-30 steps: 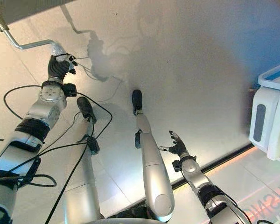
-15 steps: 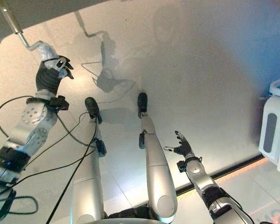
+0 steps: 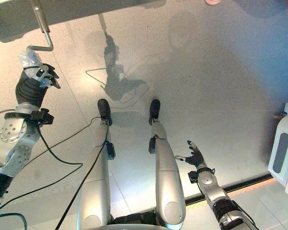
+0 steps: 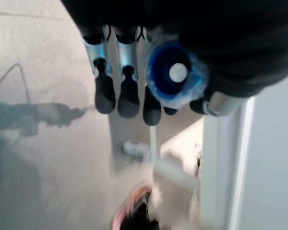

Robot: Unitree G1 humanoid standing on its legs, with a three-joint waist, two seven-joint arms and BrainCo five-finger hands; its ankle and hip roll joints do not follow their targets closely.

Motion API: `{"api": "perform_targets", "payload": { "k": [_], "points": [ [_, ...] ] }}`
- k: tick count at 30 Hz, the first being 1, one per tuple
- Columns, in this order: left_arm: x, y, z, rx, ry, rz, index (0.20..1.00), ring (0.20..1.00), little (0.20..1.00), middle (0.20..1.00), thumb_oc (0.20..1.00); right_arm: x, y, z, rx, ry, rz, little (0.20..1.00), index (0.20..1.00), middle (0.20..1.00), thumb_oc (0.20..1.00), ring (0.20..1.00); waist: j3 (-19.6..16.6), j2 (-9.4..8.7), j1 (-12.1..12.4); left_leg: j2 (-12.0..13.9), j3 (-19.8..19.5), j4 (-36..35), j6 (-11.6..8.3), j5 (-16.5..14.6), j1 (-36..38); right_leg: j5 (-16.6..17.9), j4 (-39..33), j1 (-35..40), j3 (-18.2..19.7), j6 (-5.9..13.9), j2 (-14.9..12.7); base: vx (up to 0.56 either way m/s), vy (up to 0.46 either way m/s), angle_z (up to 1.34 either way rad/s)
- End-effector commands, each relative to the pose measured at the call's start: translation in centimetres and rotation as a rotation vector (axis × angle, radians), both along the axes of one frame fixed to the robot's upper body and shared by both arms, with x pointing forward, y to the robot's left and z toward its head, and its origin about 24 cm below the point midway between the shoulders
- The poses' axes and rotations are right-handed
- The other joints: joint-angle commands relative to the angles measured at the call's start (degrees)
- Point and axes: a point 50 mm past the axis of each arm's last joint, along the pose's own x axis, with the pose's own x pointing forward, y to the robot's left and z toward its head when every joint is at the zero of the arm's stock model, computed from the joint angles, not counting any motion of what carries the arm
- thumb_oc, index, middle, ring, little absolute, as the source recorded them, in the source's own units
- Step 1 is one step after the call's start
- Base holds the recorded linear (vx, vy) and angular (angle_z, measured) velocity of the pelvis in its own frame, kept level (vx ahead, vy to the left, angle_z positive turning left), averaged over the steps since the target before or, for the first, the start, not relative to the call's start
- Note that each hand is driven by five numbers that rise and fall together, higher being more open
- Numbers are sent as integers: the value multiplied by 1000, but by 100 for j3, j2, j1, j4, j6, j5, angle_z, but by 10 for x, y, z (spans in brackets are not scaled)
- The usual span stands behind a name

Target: Raise the hospital bed

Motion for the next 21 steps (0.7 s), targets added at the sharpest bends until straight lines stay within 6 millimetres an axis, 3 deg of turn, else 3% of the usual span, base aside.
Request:
{"api": "perform_targets", "payload": {
  "k": [1,7,11,13,15,21],
  "points": [
    [-33,-19,17,102,-201,-110,200,200,200,200,200,-21,-13,-12,-40,69,0,1000,1000,1000,1000,1000,-130,191,298,-213,117,451,-173,-385,-305,333,-434,254,227,824,-259,30,82,19],
    [-19,3,7,134,-148,52,200,200,200,200,200,-14,-7,-9,-33,53,17,1000,1000,1000,1000,1000,-130,13,303,-218,119,663,-130,-527,-378,345,-574,397,200,836,-260,32,67,8],
    [6,20,3,133,-99,192,200,200,200,200,200,-8,-3,-7,-23,43,27,1000,1000,1000,1000,1000,-130,-261,135,-187,119,981,-63,-743,-512,359,-636,441,234,860,-266,21,56,-1],
    [7,20,3,133,-100,191,200,200,200,200,200,-8,-3,-7,-22,43,26,1000,1000,1000,1000,1000,-130,-258,143,-185,119,988,-63,-747,-518,359,-634,437,235,860,-264,16,41,5],
    [27,34,-3,113,-28,293,200,200,200,200,200,-6,0,-7,-15,45,29,1000,1000,1000,1000,1000,-130,-506,-47,-176,148,1334,-3,-980,-641,382,-658,463,293,903,-271,37,96,0],
    [48,47,-4,124,50,408,200,200,200,200,200,-2,9,-8,12,39,42,1000,1000,1000,1000,1000,-130,-782,-210,-109,210,1827,89,-1304,-801,424,-731,503,424,980,-254,28,59,-8]
  ]
}}
